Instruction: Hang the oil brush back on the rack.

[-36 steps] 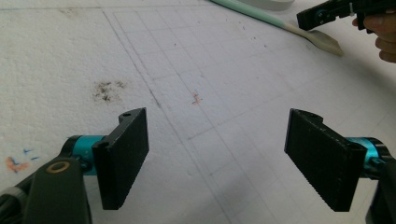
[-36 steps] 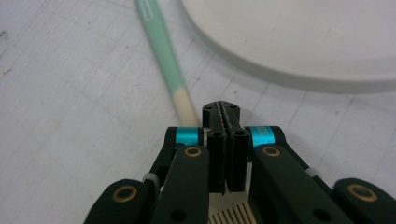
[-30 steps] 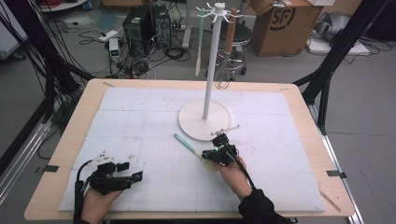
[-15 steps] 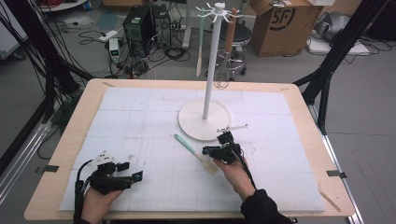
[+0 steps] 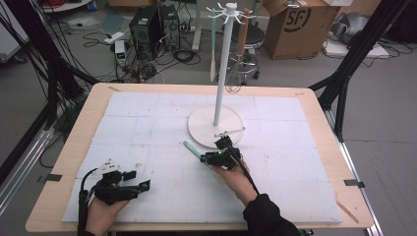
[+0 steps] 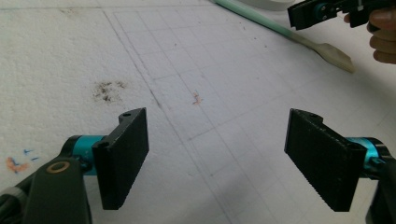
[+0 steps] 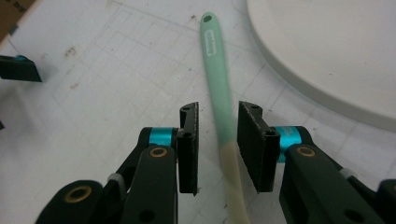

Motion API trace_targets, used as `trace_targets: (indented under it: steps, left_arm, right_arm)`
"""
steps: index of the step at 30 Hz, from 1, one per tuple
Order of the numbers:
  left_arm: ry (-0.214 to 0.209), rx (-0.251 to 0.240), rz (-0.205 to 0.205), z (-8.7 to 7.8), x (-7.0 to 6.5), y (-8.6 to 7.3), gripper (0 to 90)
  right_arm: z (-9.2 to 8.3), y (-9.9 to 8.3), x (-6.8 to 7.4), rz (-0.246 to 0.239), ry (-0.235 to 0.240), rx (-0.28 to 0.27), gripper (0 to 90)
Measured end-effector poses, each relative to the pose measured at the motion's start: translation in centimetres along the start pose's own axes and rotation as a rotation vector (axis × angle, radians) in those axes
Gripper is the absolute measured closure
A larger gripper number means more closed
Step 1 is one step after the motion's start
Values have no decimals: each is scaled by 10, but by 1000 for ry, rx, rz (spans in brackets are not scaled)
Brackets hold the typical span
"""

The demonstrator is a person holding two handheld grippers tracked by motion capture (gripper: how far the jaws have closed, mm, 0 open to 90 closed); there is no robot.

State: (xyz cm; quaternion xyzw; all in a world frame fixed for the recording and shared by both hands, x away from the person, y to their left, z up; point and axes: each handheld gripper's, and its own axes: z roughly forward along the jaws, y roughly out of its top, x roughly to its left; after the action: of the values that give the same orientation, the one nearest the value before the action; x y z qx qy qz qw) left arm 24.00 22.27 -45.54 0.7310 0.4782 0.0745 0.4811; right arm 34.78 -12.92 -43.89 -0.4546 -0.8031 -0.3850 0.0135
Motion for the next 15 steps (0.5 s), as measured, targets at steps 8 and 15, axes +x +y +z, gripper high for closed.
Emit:
trace_targets:
  steps: [8,15]
  left_arm:
    - [1,1,3,0,0,0,224]
    - [10,5,10,1,-2,0,224]
  right_arm:
    - [6,-1,2,-24,-36,22,680]
    - [9,-3,12,-104,-103,24,662]
